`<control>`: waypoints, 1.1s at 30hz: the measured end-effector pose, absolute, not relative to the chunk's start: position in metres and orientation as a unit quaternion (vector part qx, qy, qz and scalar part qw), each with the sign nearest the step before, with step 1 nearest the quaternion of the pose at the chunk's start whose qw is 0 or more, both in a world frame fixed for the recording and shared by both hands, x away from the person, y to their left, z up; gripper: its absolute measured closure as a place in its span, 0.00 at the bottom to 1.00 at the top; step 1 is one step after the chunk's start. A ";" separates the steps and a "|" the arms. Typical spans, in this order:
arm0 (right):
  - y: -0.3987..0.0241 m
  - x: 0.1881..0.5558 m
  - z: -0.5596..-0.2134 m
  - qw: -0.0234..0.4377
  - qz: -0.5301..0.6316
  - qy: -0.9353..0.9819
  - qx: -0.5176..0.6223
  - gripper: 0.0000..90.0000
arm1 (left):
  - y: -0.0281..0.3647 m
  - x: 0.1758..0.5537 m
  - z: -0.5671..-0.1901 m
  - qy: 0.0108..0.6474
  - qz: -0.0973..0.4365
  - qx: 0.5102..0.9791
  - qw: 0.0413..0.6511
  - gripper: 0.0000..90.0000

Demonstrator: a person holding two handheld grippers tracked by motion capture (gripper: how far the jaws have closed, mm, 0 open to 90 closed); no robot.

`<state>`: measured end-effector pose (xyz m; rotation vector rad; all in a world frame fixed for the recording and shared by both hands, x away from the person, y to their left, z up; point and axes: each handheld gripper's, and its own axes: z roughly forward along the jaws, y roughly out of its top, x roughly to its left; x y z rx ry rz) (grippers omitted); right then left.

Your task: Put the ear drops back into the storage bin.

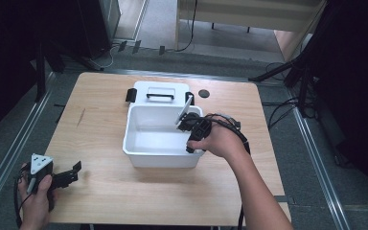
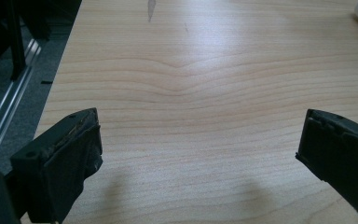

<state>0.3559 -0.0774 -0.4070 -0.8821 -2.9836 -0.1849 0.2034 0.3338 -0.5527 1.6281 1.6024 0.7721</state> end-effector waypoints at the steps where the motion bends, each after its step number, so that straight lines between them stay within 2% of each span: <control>1: -0.078 0.355 -0.403 0.013 -0.063 -0.957 -0.284 0.73 | 0.334 0.203 -0.553 0.621 0.299 0.631 0.357 0.00; 16: -0.096 0.345 -0.363 0.005 -0.091 -0.952 -0.293 0.63 | 0.334 0.204 -0.553 0.620 0.300 0.631 0.357 0.00; 33: -0.144 0.336 -0.358 -0.001 -0.092 -0.940 -0.327 0.57 | 0.333 0.204 -0.553 0.620 0.301 0.632 0.355 0.00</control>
